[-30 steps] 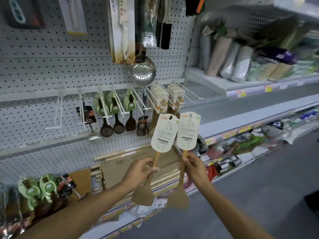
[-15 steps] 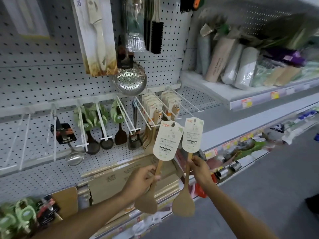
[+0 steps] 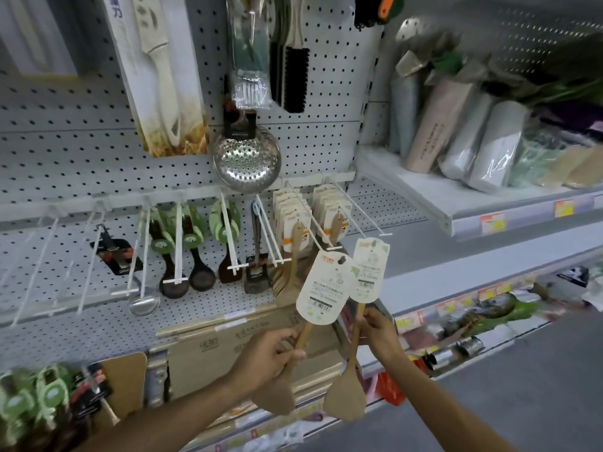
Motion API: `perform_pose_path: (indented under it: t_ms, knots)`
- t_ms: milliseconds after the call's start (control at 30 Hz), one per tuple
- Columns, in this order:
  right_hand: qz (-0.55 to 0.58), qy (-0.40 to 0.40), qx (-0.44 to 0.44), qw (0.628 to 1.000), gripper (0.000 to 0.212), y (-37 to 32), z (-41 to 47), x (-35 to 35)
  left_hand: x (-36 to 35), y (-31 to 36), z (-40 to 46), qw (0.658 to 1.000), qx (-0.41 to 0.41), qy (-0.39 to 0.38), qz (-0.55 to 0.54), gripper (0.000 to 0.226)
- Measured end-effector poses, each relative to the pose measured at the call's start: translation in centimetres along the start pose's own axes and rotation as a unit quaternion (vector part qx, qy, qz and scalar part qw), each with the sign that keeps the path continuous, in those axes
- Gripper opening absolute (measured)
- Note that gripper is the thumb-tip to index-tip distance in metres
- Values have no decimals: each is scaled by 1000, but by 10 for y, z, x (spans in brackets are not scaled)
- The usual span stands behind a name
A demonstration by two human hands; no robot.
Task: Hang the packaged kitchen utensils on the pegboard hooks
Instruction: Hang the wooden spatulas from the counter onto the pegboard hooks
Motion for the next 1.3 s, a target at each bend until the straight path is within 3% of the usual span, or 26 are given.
perform_pose_path:
  t_ms: [567, 767, 867, 1067, 1200, 1300]
  knots:
    - [-20, -139, 58, 988, 25, 28, 70, 18, -55, 23, 32, 992, 36, 120, -25, 16]
    - [-27, -158, 75, 984, 6, 32, 91, 21, -71, 27, 38, 988, 47, 147, -21, 16]
    - [-37, -176, 86, 980, 31, 38, 105, 20, -77, 28, 39, 987, 44, 154, -27, 11]
    - [-33, -170, 100, 980, 11, 17, 119, 14, -85, 31, 39, 979, 76, 185, -50, 20]
    - [-23, -175, 96, 980, 13, 8, 137, 2, -86, 30, 36, 974, 85, 200, -63, 13]
    - [-42, -182, 83, 979, 10, 11, 160, -12, -87, 31, 34, 971, 98, 208, -59, 25]
Point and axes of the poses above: each hand's wrist, its own z-axis towards the middle knuckle, its own x-axis out of the back of the hand, y = z × x, the point moved 3 cm from there along z, towards the middle knuckle, and after that the axes turned 10 degrees about y, right-handed, at the moved point
